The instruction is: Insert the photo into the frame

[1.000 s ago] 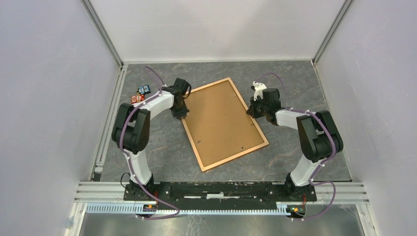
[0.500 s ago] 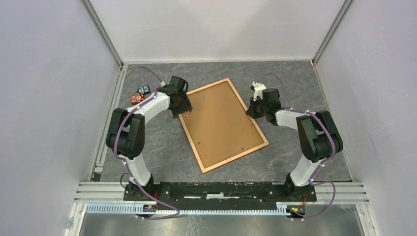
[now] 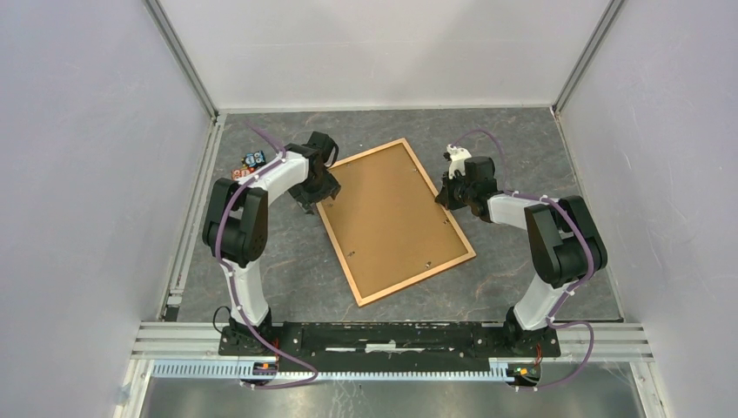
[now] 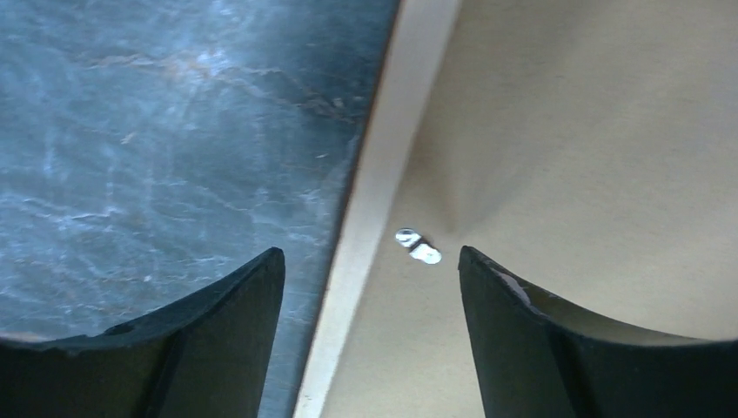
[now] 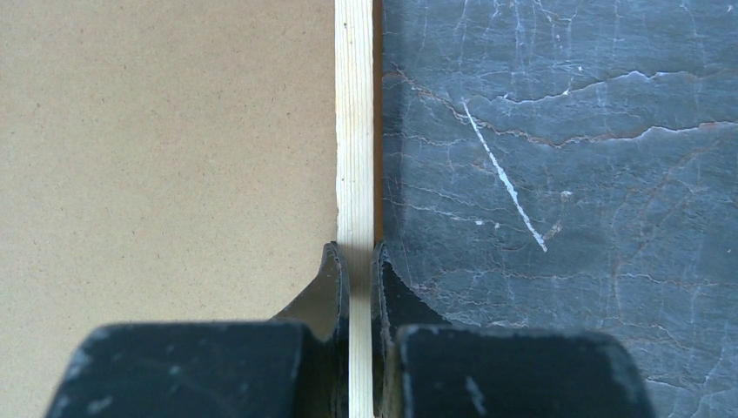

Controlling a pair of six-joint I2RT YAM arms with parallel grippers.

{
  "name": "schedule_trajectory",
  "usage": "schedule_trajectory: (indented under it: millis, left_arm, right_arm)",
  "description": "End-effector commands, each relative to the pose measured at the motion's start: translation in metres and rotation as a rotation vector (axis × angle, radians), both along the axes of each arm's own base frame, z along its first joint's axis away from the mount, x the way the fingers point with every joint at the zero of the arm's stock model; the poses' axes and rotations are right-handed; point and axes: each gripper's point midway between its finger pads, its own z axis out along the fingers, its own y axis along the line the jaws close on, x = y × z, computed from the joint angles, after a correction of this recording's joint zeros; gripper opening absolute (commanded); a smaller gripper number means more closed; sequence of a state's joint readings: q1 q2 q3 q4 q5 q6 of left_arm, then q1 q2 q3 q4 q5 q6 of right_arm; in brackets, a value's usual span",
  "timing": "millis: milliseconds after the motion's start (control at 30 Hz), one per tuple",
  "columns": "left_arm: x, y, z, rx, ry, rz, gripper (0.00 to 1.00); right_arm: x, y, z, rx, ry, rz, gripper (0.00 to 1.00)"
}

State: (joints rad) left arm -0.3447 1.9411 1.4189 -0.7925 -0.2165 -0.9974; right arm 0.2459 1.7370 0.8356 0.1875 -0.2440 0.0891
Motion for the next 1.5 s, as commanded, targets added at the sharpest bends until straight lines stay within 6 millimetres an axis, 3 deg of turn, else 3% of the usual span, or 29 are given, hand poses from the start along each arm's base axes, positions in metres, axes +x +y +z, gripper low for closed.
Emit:
schedule_trajectory:
  millis: [0, 333, 600, 1000, 1233, 1367, 1433, 1467]
  left_arm:
    - [-0.015, 0.022, 0.009, 0.092, 0.004, 0.075, 0.82]
    - [-0.008, 0.006, -0.013, 0.034, 0.043, 0.058, 0.84]
    - [-0.02, 0.013, -0.025, 0.063, 0.078, 0.058, 0.78]
    - [-0.032, 0.036, -0.024, 0.194, 0.089, -0.087, 0.23]
    - [-0.022, 0.034, -0.026, 0.159, 0.073, -0.181, 0.02]
    - [-0.007, 0.021, -0.02, 0.096, 0.013, -0.306, 0.06]
    - [-0.004, 0.014, -0.009, 0.066, -0.043, -0.356, 0.19]
    - [-0.002, 0.01, 0.0, 0.042, -0.089, -0.376, 0.32]
  right_arm:
    - [-0.002, 0.0, -0.005, 0.013, 0.016, -0.007, 0.0]
    - [-0.002, 0.0, -0.006, 0.019, 0.019, -0.007, 0.0]
    - [-0.001, 0.001, -0.005, 0.021, 0.016, -0.003, 0.0]
    - [-0.001, 0.002, -0.005, 0.024, 0.018, -0.001, 0.0]
    - [-0.001, 0.002, -0.004, 0.024, 0.015, -0.002, 0.0]
    - [-0.002, 0.001, -0.005, 0.023, 0.017, -0.004, 0.0]
    - [-0.002, 0.001, -0.005, 0.022, 0.017, -0.005, 0.0]
    - [-0.002, 0.0, -0.005, 0.021, 0.016, -0.007, 0.0]
